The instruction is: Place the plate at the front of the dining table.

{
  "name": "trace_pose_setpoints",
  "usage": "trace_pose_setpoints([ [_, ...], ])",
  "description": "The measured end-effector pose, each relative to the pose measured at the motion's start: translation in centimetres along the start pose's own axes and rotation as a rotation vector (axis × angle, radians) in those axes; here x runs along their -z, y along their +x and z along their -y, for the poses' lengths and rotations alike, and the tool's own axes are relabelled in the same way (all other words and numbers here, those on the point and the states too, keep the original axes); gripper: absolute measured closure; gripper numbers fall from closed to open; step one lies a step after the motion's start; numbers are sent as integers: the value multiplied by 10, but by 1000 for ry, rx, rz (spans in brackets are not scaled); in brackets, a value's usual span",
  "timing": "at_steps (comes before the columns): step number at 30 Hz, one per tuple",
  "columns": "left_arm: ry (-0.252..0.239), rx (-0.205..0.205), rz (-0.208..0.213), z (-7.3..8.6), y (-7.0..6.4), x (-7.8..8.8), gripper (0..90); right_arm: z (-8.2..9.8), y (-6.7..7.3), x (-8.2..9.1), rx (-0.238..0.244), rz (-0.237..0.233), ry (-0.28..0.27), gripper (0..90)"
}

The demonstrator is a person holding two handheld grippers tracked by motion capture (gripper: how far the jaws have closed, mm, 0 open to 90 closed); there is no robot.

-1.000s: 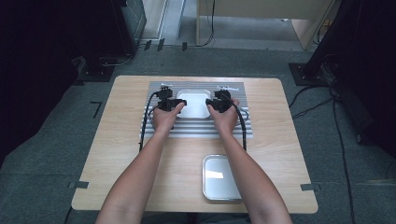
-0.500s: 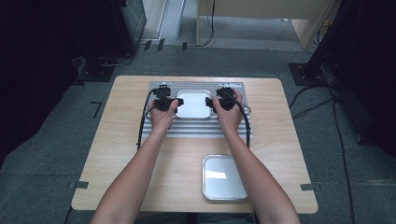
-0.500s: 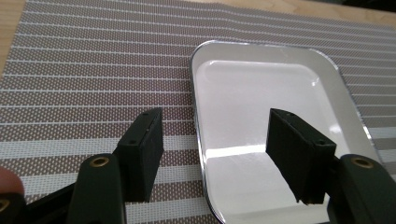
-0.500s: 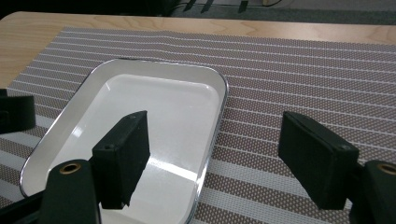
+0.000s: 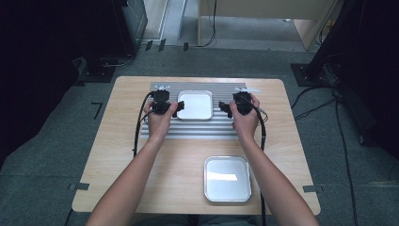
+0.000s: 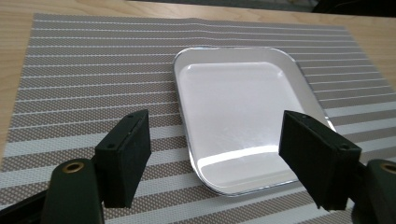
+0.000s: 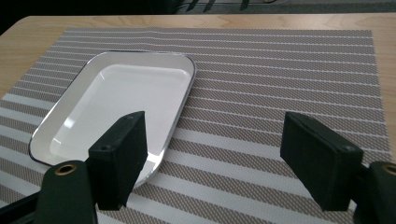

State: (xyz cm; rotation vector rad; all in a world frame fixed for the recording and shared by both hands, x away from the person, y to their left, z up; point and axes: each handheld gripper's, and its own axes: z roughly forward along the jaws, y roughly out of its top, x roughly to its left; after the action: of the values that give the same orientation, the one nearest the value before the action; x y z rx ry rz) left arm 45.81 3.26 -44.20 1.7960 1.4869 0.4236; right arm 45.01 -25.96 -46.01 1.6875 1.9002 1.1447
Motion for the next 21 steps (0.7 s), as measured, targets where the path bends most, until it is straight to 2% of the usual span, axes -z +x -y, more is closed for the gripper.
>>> trace_pose_setpoints([
  [4,-12,-20,6,3,1,7,245,3,-5,8,2,3,2,232],
  [11,-21,-46,5,11,3,20,238,11,-14,26,33,19,-7,221],
  [21,-20,-65,7,34,16,37,238,21,-27,49,42,29,-22,218],
])
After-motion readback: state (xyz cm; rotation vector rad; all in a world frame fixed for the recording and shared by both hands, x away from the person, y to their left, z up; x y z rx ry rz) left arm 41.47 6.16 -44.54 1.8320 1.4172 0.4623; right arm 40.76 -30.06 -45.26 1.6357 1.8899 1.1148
